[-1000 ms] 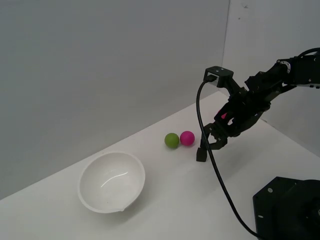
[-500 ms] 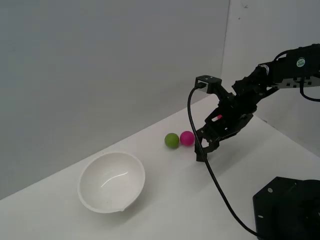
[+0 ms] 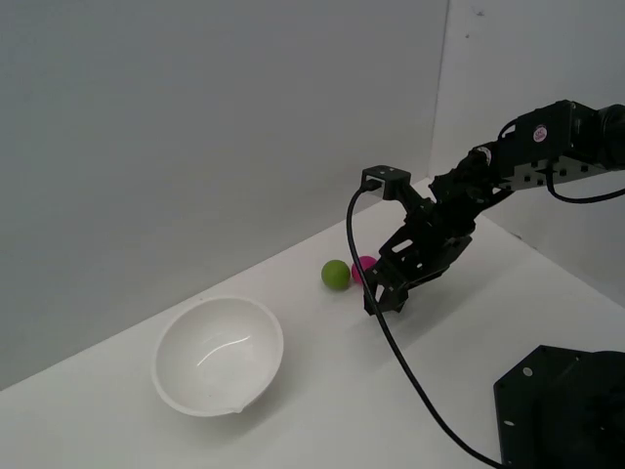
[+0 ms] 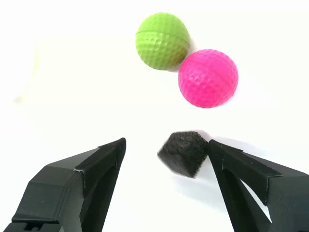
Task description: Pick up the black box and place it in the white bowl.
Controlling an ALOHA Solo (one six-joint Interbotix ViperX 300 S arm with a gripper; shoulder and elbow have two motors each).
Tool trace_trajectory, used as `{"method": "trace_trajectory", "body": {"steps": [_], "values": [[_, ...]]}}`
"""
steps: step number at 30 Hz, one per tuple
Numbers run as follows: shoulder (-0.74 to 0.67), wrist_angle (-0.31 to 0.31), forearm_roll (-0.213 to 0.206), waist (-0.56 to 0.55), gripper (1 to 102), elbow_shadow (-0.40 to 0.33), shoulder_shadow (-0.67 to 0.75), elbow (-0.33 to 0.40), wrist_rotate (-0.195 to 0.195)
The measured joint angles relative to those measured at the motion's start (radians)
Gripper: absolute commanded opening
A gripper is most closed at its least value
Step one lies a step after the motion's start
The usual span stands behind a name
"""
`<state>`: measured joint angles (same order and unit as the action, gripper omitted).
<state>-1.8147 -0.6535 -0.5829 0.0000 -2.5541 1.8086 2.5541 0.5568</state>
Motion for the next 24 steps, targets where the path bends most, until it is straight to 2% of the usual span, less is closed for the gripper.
{"method": "trace_trajectory", "body": {"steps": [11, 19, 24], "values": [[0.041, 0.006, 0.002, 0.000, 100, 0.002, -0.044, -0.002, 0.034], [0.052, 0.006, 0.000, -0.002, 99, 0.006, -0.052, -0.006, 0.034], [0.057, 0.006, -0.017, -0.006, 99, 0.012, -0.057, -0.014, 0.034]]}}
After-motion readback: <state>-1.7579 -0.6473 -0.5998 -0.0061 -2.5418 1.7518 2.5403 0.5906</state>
